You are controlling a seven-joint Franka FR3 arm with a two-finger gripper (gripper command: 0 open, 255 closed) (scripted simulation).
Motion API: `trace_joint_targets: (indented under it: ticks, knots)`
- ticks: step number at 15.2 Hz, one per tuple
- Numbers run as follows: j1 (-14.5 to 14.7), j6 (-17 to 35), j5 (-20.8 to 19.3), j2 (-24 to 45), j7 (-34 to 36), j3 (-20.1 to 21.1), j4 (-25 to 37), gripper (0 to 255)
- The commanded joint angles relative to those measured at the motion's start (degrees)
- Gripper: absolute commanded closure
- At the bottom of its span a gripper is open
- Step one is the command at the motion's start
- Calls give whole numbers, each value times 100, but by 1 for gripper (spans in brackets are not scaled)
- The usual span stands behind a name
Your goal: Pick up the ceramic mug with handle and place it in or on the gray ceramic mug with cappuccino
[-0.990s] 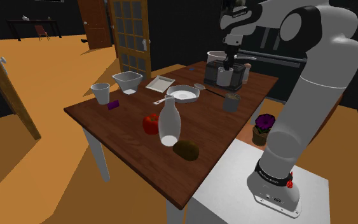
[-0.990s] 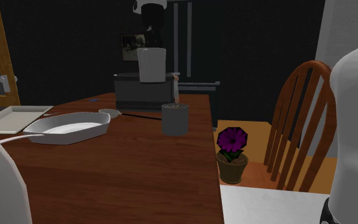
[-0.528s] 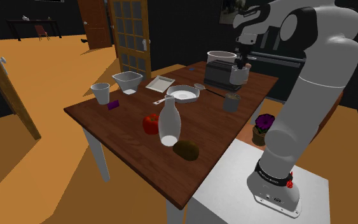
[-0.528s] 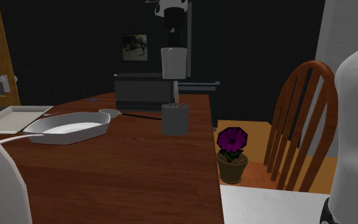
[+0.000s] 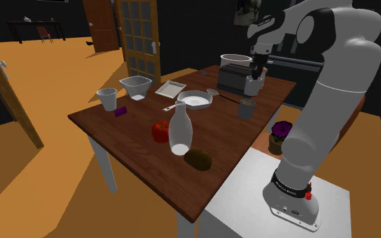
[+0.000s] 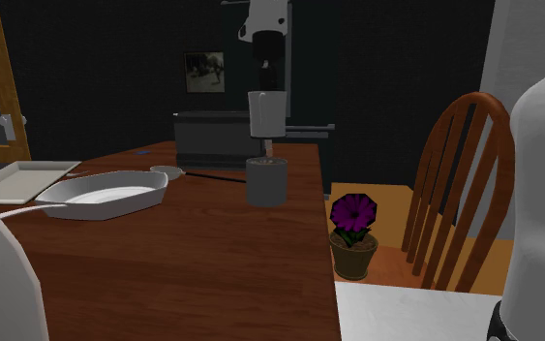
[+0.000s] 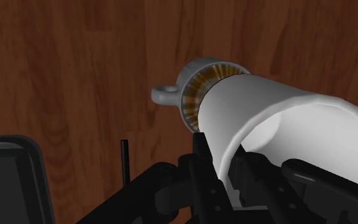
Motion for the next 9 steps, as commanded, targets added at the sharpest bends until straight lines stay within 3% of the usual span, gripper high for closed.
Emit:
trace_joint_targets:
  ticks: [1,9]
  knots:
    - [1,158,6,3,-5,1,-151,255]
    - [-15,720,105,150,-90,-9,-598,255]
